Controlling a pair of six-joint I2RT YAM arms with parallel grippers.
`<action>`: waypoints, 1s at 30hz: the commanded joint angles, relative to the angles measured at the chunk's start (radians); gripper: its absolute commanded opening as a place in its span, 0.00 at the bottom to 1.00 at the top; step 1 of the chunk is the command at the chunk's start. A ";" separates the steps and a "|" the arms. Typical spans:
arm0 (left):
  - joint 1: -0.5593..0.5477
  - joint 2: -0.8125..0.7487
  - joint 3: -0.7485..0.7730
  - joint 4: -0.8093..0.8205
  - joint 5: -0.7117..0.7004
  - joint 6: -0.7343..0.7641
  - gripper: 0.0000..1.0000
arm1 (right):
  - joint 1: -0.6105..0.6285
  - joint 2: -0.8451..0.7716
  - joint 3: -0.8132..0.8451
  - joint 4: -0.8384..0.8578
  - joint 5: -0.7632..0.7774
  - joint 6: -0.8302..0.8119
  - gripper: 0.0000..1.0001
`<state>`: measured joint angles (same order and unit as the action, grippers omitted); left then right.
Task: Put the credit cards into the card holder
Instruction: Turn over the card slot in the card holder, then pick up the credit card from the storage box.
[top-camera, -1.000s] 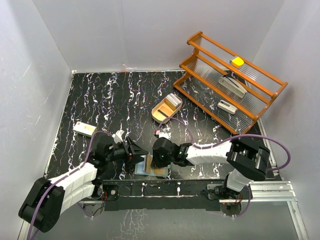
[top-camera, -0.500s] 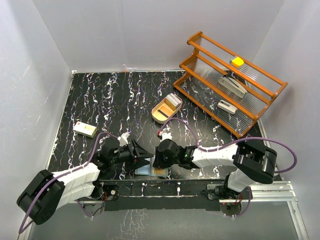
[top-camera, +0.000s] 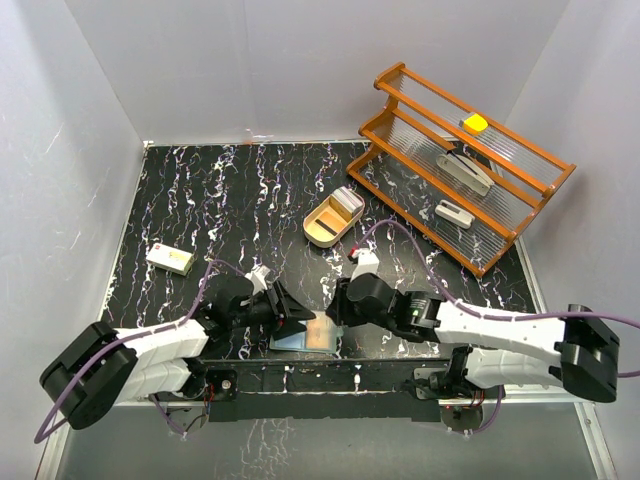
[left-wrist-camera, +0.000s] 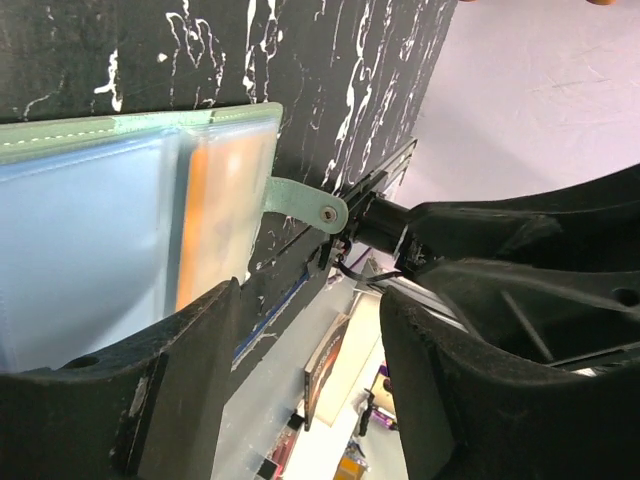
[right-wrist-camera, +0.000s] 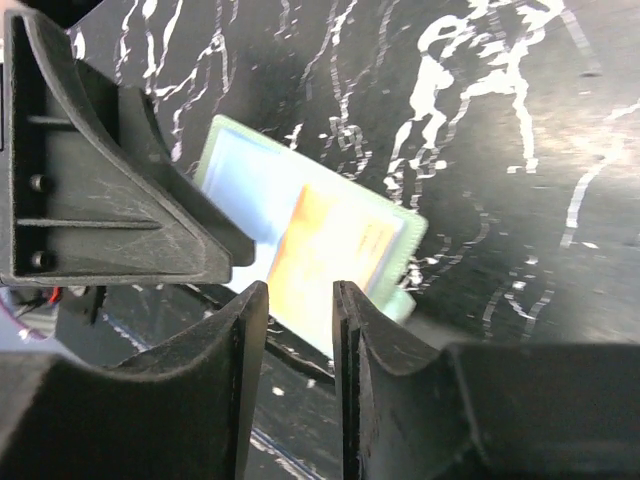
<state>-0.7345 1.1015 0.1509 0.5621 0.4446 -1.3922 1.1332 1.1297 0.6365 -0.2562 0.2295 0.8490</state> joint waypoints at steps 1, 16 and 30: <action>-0.006 -0.036 0.058 -0.090 -0.025 0.070 0.56 | -0.003 -0.071 0.038 -0.141 0.161 -0.053 0.32; -0.003 -0.322 0.288 -0.877 -0.264 0.440 0.71 | -0.300 0.298 0.508 -0.204 0.256 -0.539 0.48; -0.005 -0.367 0.350 -0.998 -0.243 0.529 0.99 | -0.465 0.862 1.077 -0.281 0.250 -0.819 0.61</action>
<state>-0.7368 0.7517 0.4667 -0.3862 0.1864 -0.8948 0.6907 1.9053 1.5627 -0.4976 0.4477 0.1192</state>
